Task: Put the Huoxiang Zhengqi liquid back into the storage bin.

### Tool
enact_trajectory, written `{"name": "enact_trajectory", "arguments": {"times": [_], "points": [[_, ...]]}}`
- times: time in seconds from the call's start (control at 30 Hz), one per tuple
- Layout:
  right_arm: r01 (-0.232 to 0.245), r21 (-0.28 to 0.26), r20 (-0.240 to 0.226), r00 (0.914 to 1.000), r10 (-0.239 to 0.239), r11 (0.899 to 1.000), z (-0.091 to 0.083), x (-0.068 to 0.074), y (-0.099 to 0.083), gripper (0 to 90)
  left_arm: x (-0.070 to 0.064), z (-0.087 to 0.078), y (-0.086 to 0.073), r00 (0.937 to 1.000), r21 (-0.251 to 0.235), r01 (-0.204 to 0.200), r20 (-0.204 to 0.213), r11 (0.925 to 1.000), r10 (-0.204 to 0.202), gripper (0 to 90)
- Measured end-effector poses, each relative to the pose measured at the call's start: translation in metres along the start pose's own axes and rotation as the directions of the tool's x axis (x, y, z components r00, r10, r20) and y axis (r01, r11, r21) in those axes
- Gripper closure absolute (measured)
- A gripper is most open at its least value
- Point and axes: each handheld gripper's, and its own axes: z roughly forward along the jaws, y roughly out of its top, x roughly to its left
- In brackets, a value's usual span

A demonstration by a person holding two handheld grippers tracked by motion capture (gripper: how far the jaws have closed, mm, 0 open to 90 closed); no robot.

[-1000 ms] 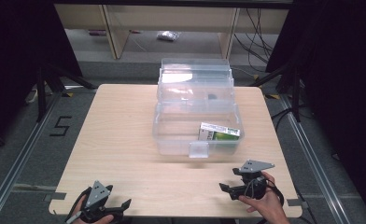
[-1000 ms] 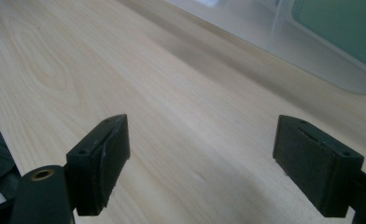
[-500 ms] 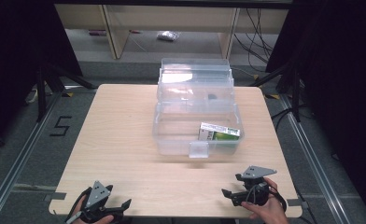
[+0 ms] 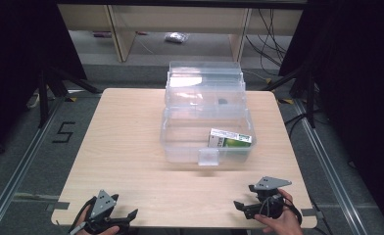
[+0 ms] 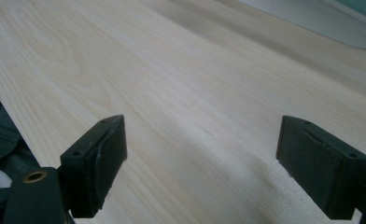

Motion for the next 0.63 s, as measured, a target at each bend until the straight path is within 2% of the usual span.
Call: {"name": "enact_trajectory", "arguments": {"times": [0.07, 0.1, 0.17, 0.53, 0.63], "points": [[-0.015, -0.004, 0.009, 0.9998, 0.015, 1.000, 0.0000, 0.0016, -0.0004, 17.2, 0.0005, -0.0009, 0.0001, 0.9999, 0.005, -0.009, 0.007, 1.0000, 0.009, 16.6], [-0.012, -0.006, 0.035, 0.9993, 0.012, 1.000, -0.0011, 0.0025, -0.0006, 17.2, 0.0005, -0.0009, -0.0001, 0.9999, 0.004, -0.009, 0.007, 1.0000, 0.009, 16.6], [-0.009, -0.009, 0.036, 0.9993, 0.009, 1.000, -0.0012, 0.0023, -0.0005, 17.2, 0.0005, 0.0002, -0.0001, 1.0000, 0.004, 0.002, -0.003, 1.0000, -0.002, 16.6], [-0.028, 0.002, 0.028, 0.9992, 0.028, 1.000, -0.0001, 0.0024, -0.0010, 17.0, 0.0005, 0.0001, -0.0001, 1.0000, 0.002, -0.004, -0.002, 1.0000, 0.004, 16.6], [-0.001, -0.015, 0.030, 0.9995, 0.002, 1.000, -0.0004, 0.0008, -0.0004, 17.0, 0.0005, -0.0001, -0.0001, 1.0000, 0.005, -0.002, -0.002, 1.0000, 0.002, 16.1]]}}
